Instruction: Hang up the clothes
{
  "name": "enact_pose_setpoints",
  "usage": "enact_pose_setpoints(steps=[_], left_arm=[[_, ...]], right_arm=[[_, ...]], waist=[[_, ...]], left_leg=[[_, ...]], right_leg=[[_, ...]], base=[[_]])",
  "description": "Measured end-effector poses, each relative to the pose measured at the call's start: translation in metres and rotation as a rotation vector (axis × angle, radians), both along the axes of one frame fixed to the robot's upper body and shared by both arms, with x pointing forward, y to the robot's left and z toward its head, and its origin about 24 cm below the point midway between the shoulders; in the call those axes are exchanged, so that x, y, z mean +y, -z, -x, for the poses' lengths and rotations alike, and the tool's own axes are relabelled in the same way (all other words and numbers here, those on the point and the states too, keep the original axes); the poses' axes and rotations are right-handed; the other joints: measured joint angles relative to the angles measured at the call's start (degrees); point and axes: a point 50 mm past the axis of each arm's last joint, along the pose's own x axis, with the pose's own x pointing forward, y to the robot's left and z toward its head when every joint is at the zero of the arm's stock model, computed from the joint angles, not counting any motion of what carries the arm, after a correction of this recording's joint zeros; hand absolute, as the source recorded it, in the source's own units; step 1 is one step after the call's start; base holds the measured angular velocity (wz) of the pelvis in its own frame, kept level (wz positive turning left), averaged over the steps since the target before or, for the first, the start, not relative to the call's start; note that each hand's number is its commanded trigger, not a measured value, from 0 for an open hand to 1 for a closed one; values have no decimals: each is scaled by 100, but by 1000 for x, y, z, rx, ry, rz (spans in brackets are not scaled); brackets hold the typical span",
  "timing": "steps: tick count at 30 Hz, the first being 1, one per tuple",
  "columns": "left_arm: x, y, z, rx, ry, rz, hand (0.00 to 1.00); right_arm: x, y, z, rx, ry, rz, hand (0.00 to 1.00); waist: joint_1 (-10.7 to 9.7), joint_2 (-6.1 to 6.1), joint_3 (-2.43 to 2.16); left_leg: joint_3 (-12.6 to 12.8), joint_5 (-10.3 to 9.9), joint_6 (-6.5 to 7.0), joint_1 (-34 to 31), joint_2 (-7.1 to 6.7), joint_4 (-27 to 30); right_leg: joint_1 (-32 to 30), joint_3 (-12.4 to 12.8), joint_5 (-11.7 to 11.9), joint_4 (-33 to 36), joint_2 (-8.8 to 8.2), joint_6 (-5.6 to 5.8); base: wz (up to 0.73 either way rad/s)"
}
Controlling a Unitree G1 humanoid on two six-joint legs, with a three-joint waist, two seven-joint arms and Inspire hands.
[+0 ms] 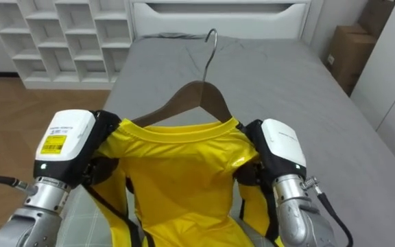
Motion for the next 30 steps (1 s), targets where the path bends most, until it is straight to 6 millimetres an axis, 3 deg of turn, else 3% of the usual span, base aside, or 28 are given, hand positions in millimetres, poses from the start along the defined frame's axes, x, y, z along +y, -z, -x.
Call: enact_pose_setpoints(steps=[4,5,6,21,30], left_arm=[[0,0,0,5,-3,-1,97],[0,1,0,6,-3,-2,58],[0,1,0,6,-3,-2,0],[-17,3,3,41,69,61,0],[-21,5,3,61,86,62,0]], right_arm=[[0,1,0,6,-1,-3,100],[0,2,0,7,-1,-3,100],[0,2,1,8,-2,-3,100],[7,9,3,56,-44,32,100],[8,11,4,76,-57,39,100]], waist=[[-6,-2,1],[-7,-2,1],[-6,-2,1],[7,-7,4],[-3,-71,7]], left_leg=[[-16,0,0,-9,0,-4],[-18,0,0,-10,0,-6],[-19,0,0,-9,0,-6],[45,0,0,10,0,-26],[49,0,0,8,0,-25]], right_leg=[[-3,-19,0,-2,0,0],[-3,-20,0,-3,0,0],[-2,-21,0,-4,0,0],[-16,15,0,-2,1,0],[-22,18,0,-1,1,0]], base=[[0],[0],[0],[-1],[0]])
